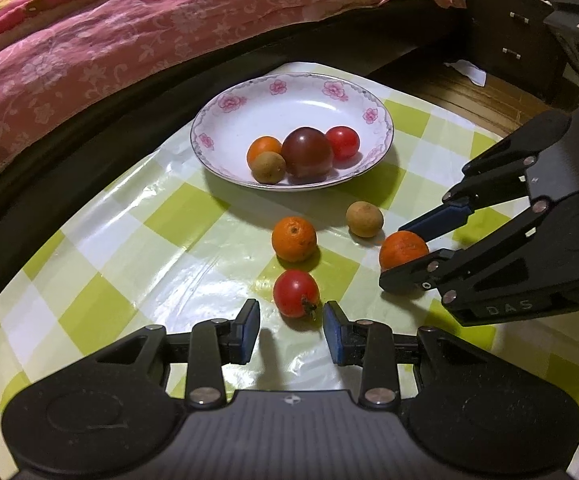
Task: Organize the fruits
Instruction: 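Grasp a red tomato with left tool while right tool holds the orange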
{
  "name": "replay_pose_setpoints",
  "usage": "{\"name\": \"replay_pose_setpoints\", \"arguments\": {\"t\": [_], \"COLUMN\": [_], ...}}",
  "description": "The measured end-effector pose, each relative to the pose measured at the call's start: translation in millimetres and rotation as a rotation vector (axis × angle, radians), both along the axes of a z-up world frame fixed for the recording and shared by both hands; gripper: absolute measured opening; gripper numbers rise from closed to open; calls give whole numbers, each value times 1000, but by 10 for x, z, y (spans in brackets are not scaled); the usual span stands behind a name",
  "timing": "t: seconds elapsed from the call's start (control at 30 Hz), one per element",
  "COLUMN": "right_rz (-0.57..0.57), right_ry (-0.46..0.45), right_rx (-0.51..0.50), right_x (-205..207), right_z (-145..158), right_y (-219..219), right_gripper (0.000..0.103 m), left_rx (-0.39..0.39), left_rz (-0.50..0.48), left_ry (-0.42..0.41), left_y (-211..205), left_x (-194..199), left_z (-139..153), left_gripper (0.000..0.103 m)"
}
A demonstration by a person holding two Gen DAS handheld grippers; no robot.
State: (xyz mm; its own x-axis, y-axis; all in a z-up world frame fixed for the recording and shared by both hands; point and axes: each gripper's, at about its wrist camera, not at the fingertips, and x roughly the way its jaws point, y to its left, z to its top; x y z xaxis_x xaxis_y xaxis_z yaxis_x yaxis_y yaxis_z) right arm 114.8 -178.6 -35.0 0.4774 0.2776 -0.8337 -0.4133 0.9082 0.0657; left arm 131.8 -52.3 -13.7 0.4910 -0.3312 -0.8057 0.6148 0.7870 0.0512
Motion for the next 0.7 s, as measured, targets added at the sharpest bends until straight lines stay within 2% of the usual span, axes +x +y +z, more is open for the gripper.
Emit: {"name": "replay_pose_setpoints", "arguments": {"t": [0.37,0.57,0.7], "right_rz": [-31,-32,-36], "right_ry": [20,22,26], "right_rx": [31,33,33], "right_x": [-6,-7,1], "right_z": [12,14,2], "right_y": [-96,-96,-94], "right_gripper": [30,30,30], "left_rx": [-24,-30,-33], "left_rz": [30,67,78], "left_ry": [9,31,32], "left_y": [-73,-85,-99], "left_x": [82,124,131], "left_z": [-59,-110,-110], "left_gripper": [41,35,35]}}
